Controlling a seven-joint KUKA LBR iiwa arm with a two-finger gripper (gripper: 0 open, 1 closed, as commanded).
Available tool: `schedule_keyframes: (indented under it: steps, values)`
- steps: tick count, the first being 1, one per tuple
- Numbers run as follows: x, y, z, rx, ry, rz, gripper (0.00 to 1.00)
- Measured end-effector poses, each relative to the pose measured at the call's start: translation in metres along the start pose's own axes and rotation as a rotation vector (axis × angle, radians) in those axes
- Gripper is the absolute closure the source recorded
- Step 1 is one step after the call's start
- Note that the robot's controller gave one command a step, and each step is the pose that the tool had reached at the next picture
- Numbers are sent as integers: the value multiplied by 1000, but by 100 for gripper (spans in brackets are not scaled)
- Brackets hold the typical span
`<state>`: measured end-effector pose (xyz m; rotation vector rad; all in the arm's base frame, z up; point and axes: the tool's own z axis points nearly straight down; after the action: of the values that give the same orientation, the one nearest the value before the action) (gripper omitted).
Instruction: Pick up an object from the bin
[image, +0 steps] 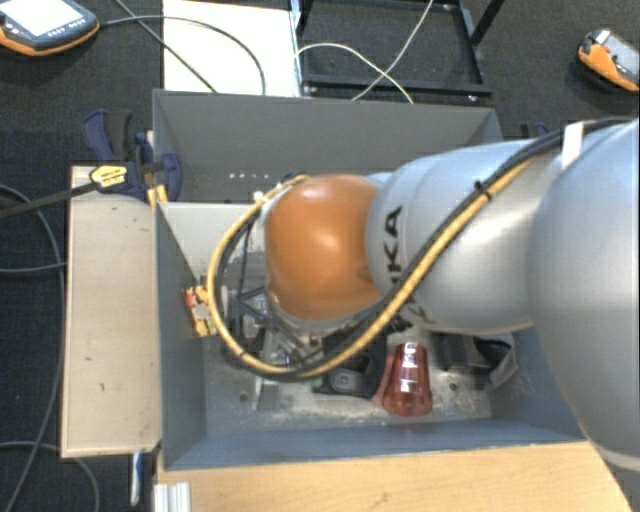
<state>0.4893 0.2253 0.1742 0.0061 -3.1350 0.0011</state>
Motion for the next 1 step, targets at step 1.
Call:
schedule_keyframes:
  steps: [1]
  values:
    - [-2,-1,-5,-2,-8,6,0]
